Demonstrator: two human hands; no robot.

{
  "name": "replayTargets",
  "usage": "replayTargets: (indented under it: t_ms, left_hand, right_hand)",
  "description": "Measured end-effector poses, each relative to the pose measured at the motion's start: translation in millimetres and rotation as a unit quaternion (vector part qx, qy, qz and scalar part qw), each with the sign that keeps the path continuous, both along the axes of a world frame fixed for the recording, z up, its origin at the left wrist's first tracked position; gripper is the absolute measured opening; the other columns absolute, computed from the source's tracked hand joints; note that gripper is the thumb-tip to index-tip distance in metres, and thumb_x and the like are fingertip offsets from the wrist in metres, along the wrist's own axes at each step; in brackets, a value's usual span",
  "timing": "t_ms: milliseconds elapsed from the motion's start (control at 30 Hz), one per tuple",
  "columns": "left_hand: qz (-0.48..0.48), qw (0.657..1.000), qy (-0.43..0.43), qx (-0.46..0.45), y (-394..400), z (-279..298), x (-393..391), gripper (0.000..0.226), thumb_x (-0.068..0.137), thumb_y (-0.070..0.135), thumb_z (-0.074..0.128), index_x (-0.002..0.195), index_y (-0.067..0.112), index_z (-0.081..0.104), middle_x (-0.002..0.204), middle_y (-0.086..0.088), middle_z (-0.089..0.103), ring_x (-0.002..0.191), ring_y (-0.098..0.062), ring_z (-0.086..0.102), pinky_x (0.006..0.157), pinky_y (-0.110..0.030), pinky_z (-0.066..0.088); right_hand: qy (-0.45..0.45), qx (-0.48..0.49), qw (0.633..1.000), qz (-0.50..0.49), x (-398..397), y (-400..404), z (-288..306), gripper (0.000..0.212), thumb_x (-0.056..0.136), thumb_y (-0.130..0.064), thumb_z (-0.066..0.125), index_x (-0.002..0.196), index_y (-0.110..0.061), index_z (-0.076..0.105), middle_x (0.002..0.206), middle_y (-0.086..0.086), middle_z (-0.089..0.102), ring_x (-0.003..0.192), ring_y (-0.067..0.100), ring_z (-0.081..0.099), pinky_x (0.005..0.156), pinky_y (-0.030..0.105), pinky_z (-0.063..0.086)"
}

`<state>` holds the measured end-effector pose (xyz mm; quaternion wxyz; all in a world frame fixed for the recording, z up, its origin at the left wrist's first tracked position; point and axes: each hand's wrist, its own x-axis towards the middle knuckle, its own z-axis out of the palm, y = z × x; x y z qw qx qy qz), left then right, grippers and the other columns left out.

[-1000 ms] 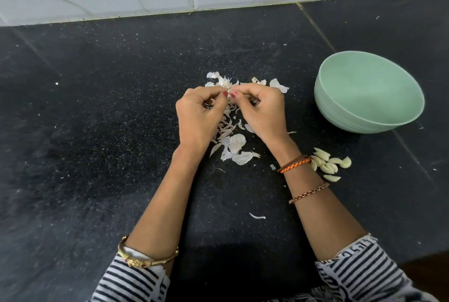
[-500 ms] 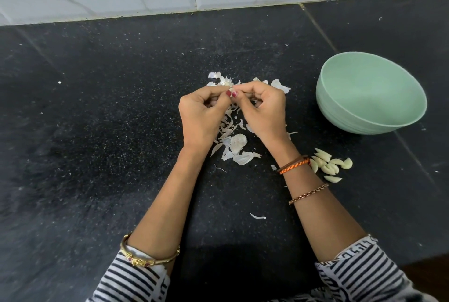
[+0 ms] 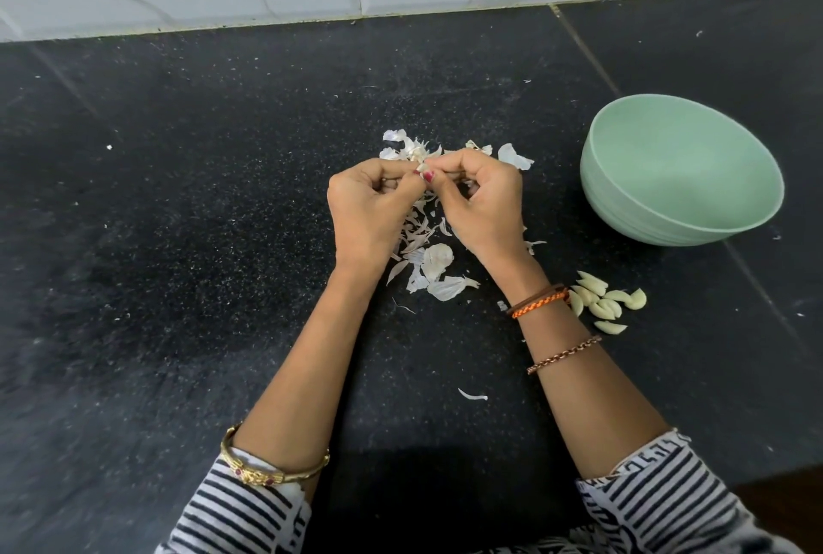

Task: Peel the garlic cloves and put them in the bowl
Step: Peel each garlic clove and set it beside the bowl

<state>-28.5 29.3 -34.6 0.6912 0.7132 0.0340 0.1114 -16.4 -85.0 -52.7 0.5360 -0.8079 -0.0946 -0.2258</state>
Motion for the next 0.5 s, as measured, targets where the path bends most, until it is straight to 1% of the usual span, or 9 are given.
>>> replayTargets:
  t_ms: [100,167,233,300,367,433,467,500]
  left_hand:
    - [0.003,1.000,0.009,-0.026,-1.4,1.0,-0.1,0.014,0.075,-0.001,0.068,0.073,0.013,0.070,0.063,0.008,0.068,0.059,-0.004,0.058,0.059,-0.019,0.048]
    - [-0.001,0.999,0.009,-0.043,-1.6,1.8,-0.6,0.017,0.076,-0.006,0.065,0.071,0.010,0.069,0.059,0.009,0.067,0.058,-0.001,0.060,0.059,-0.016,0.048]
    - [-0.010,0.998,0.004,-0.062,-1.7,3.7,-1.7,0.021,0.076,-0.009,0.061,0.068,0.009,0.067,0.057,0.007,0.067,0.059,-0.002,0.061,0.061,-0.017,0.048]
    - [-0.015,0.997,0.001,-0.079,-2.8,5.5,-3.5,0.023,0.077,-0.011,0.059,0.066,0.008,0.066,0.056,0.007,0.066,0.058,-0.001,0.061,0.062,-0.016,0.048]
    - [-0.009,0.996,0.004,-0.084,-3.2,5.9,-3.5,0.023,0.077,-0.011,0.059,0.067,0.009,0.067,0.058,0.008,0.067,0.059,-0.001,0.061,0.063,-0.017,0.049]
    - [0.016,0.996,0.012,-0.085,-0.9,4.1,-0.8,0.021,0.076,-0.009,0.060,0.068,0.008,0.067,0.060,0.008,0.067,0.061,-0.004,0.059,0.064,-0.020,0.049]
    - [0.029,0.996,0.012,-0.085,1.0,2.7,0.6,0.017,0.076,-0.007,0.060,0.066,0.005,0.067,0.060,0.005,0.065,0.060,-0.007,0.057,0.063,-0.020,0.048]
    - [0.036,0.996,0.005,-0.079,2.8,2.0,1.5,0.014,0.077,-0.004,0.060,0.064,-0.002,0.064,0.059,-0.002,0.061,0.059,-0.012,0.052,0.060,-0.021,0.046]
  right_hand:
    - [0.016,0.023,1.000,0.014,-1.1,0.3,1.8,0.009,0.082,-0.006,0.065,0.088,-0.002,0.070,0.079,-0.008,0.065,0.073,0.000,0.063,0.069,0.016,0.051]
    - [0.028,0.046,0.998,0.030,-2.1,0.5,4.8,0.008,0.083,0.000,0.063,0.087,-0.002,0.069,0.076,-0.009,0.064,0.069,-0.002,0.063,0.065,0.013,0.050]
    - [0.049,0.068,0.995,0.048,-3.8,0.6,9.0,0.010,0.084,0.003,0.061,0.087,-0.003,0.068,0.071,-0.009,0.064,0.064,-0.002,0.063,0.063,0.011,0.048]
    - [0.084,0.102,0.989,0.071,-6.6,1.4,14.4,0.011,0.086,0.004,0.059,0.087,-0.004,0.067,0.067,-0.006,0.064,0.062,-0.002,0.062,0.064,0.013,0.049]
    - [0.125,0.182,0.972,0.079,-8.6,2.1,19.1,0.013,0.088,0.001,0.056,0.083,-0.006,0.066,0.061,-0.007,0.064,0.059,-0.002,0.059,0.062,0.012,0.046]
    - [0.143,0.288,0.946,0.044,-8.1,-1.0,22.7,0.015,0.089,-0.002,0.055,0.081,-0.011,0.064,0.057,-0.009,0.063,0.056,-0.003,0.053,0.058,0.011,0.041]
    - [0.137,0.315,0.939,0.019,-6.7,-4.5,23.8,0.015,0.089,-0.003,0.055,0.081,-0.011,0.065,0.056,-0.010,0.064,0.056,-0.004,0.052,0.057,0.010,0.040]
    - [0.127,0.316,0.940,-0.002,-5.4,-7.5,24.4,0.015,0.089,-0.004,0.056,0.080,-0.012,0.065,0.057,-0.010,0.064,0.058,-0.004,0.053,0.057,0.010,0.040]
